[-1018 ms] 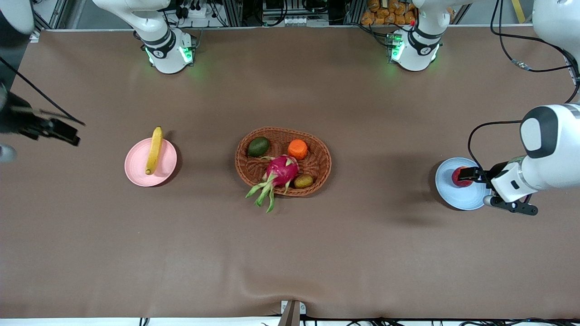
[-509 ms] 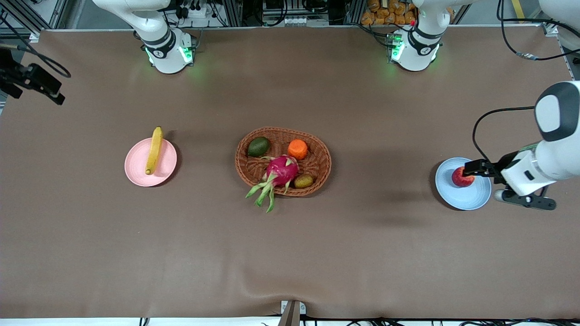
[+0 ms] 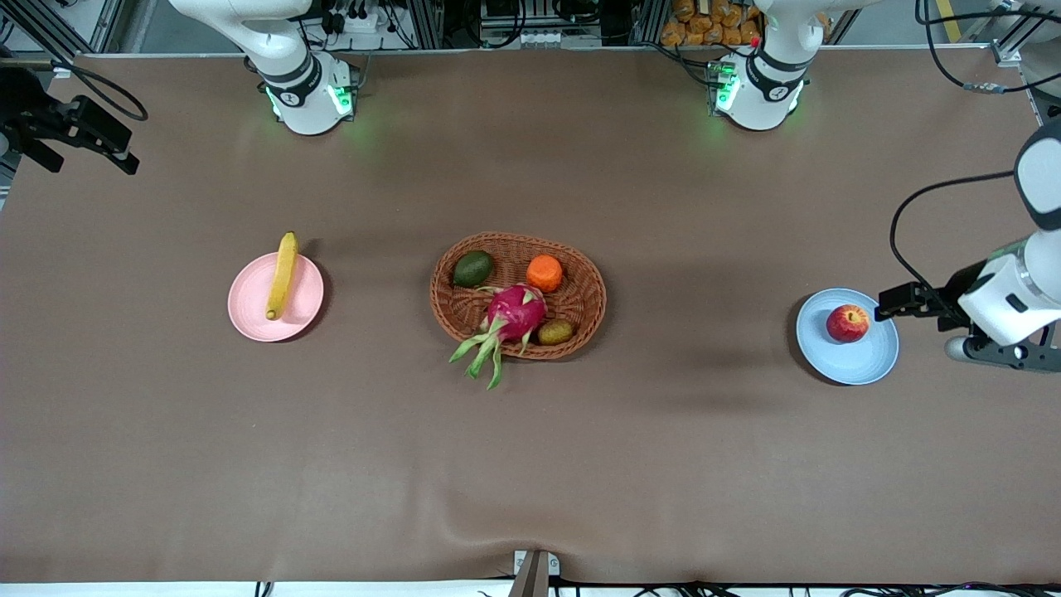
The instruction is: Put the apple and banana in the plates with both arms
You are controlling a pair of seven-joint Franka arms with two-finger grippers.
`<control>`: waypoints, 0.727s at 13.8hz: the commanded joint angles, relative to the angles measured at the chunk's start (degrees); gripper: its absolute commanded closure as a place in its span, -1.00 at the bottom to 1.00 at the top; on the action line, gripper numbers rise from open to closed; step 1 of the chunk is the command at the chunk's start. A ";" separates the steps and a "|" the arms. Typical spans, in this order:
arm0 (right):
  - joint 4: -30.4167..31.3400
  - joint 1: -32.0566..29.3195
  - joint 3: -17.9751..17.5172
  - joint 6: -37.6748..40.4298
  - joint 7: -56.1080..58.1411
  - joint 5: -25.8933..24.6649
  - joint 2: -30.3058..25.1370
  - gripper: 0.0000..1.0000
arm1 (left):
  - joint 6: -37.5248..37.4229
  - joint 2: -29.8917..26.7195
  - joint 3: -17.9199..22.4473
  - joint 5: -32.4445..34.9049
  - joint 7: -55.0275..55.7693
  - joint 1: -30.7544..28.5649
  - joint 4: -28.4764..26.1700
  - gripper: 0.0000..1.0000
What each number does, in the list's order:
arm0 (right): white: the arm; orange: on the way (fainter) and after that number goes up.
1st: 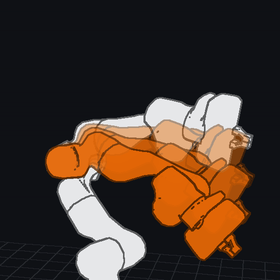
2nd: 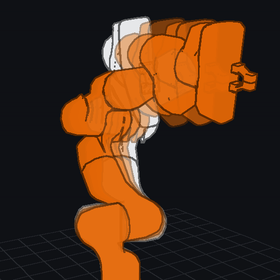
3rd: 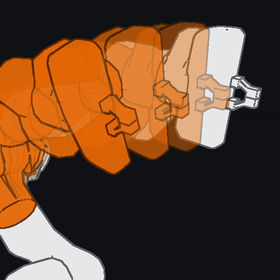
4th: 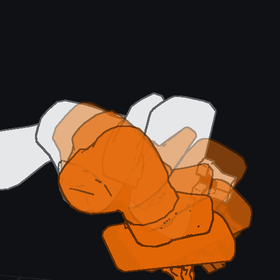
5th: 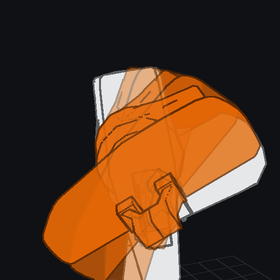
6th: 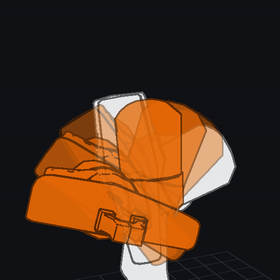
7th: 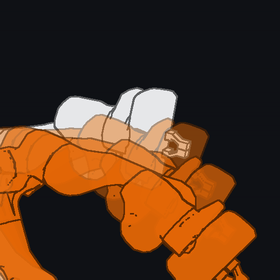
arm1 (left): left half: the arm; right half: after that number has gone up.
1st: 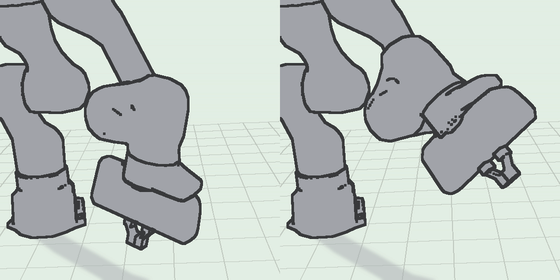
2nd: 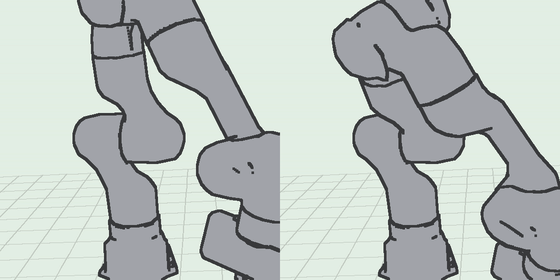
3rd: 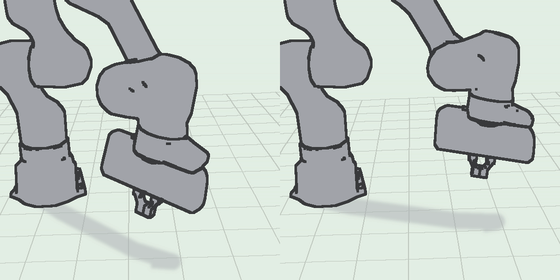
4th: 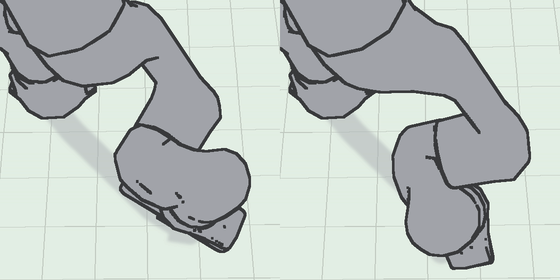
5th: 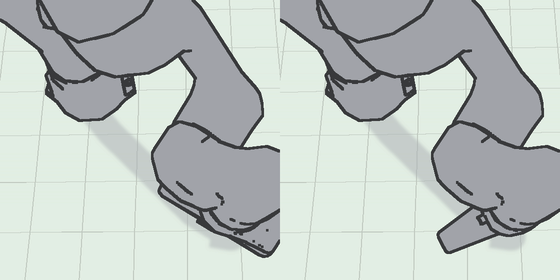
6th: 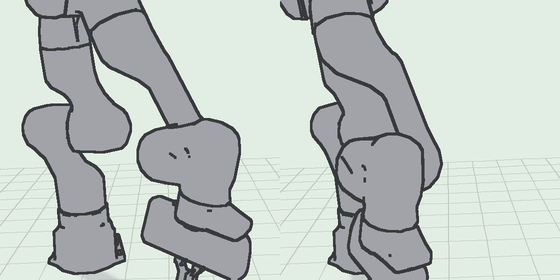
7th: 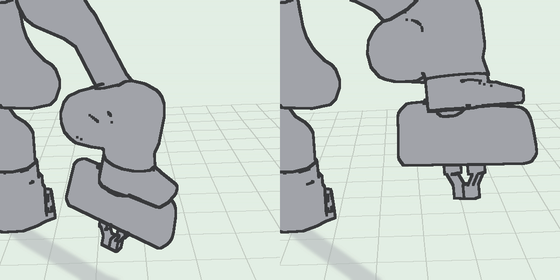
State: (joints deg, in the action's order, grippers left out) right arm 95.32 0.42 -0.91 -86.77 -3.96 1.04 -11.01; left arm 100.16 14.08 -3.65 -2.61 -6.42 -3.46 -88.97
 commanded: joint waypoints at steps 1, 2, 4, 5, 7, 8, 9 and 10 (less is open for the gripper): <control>1.89 -0.33 -0.06 0.03 1.23 0.81 -1.74 -1.00 | -4.17 -4.67 0.84 -0.64 5.87 2.66 -0.67 -1.00; 1.80 -0.33 -0.06 0.29 1.23 0.81 -1.56 -1.00 | -5.84 -6.16 0.84 -0.64 7.98 3.62 -0.85 -1.00; 1.80 -0.24 -0.06 0.73 1.23 0.81 -1.56 -1.00 | -11.36 -8.71 0.84 -0.03 14.64 6.00 -0.76 -1.00; 1.80 -0.24 -0.06 0.73 1.23 0.81 -1.47 -1.00 | -12.00 -10.03 0.84 -0.02 16.42 6.18 -0.76 -1.00; 1.80 -0.24 -0.06 1.08 1.32 0.72 -1.38 -1.00 | -14.01 -14.06 1.02 -0.02 16.44 6.10 -1.64 -1.00; 1.71 -0.33 -0.06 1.34 1.32 0.72 -1.38 -1.00 | -14.64 -16.17 1.54 -0.02 16.17 6.01 -1.81 -1.00; 1.62 -0.33 -0.06 1.43 1.32 0.46 -1.38 -1.00 | -14.73 -17.50 2.85 -0.02 15.21 6.01 -1.47 -1.00; 1.62 -0.42 -0.06 1.43 1.32 0.37 -1.38 -1.00 | -15.16 -18.99 4.52 -0.28 13.90 6.01 -1.47 -1.00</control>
State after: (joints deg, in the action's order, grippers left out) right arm 95.89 0.42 -0.91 -85.53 -3.61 1.06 -11.13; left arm 85.91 -0.74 -1.92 -2.61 9.11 2.36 -88.96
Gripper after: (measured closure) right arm 0.000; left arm 0.000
